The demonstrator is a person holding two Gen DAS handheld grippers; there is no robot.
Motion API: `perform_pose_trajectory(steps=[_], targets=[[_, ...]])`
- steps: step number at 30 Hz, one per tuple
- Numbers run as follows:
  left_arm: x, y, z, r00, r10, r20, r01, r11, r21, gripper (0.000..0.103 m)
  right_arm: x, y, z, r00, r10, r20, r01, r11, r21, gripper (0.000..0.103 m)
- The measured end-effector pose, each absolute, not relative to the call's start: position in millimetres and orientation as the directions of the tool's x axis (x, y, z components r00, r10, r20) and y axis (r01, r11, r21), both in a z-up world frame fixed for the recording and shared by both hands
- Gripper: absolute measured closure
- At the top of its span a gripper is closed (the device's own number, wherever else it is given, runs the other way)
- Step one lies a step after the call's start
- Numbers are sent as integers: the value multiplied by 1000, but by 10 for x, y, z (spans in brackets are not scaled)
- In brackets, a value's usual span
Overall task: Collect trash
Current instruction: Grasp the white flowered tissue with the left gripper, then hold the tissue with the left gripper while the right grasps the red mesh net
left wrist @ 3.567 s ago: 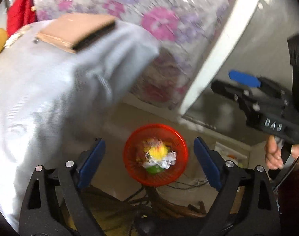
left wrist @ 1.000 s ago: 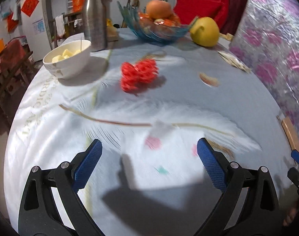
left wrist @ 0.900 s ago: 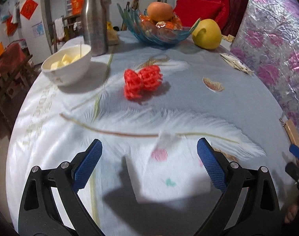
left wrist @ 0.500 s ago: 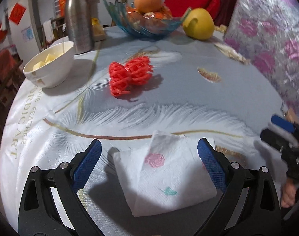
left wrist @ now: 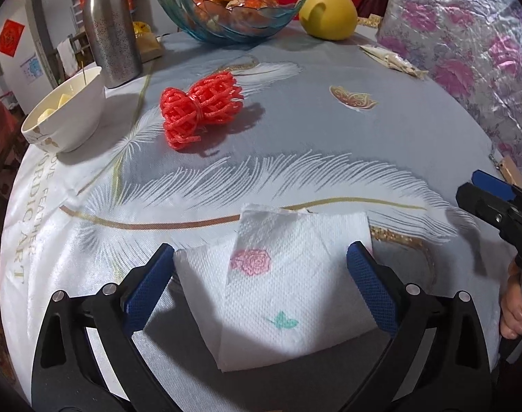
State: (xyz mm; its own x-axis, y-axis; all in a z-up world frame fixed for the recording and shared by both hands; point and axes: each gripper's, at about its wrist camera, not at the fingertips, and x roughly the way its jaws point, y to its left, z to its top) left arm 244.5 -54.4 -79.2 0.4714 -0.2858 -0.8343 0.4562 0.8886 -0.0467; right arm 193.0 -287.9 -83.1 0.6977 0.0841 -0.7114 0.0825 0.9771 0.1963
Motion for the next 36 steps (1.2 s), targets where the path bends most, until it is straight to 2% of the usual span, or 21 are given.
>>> perform_pose_trajectory(steps=[3, 9, 11, 15, 23, 27, 29, 31, 36], targets=[[2394, -556, -782, 464, -309, -830, 483, 874, -55, 9, 1927, -2903, -838, 697, 92, -711, 85, 974, 210, 8], [2183, -720, -747, 479, -344, -808, 582, 813, -1, 48, 1940, -2905, -840, 693, 100, -714, 78, 974, 213, 8], [2109, -778, -737, 479, -362, -799, 616, 787, 13, 67, 1941, -2901, -842, 692, 101, -715, 78, 974, 213, 8], [2041, -840, -740, 502, -355, -789, 633, 772, 55, 69, 1945, -2897, -842, 690, 101, -716, 76, 974, 211, 8], [2109, -782, -731, 467, -389, -794, 627, 779, -13, 69, 1947, -2892, -842, 691, 98, -717, 79, 975, 208, 8], [2144, -685, -702, 474, -396, -787, 604, 796, -37, 74, 1953, -2889, -848, 687, 99, -720, 77, 975, 207, 8], [2179, -634, -714, 464, -394, -793, 589, 806, -56, 82, 1966, -2884, -857, 680, 97, -727, 77, 976, 202, 8], [2199, -575, -717, 449, -407, -796, 582, 809, -86, 85, 1967, -2883, -855, 678, 92, -729, 79, 977, 197, 8], [2132, -471, -690, 443, -430, -787, 583, 805, -112, 86, 1938, -2896, -829, 692, 97, -715, 74, 976, 205, 8]])
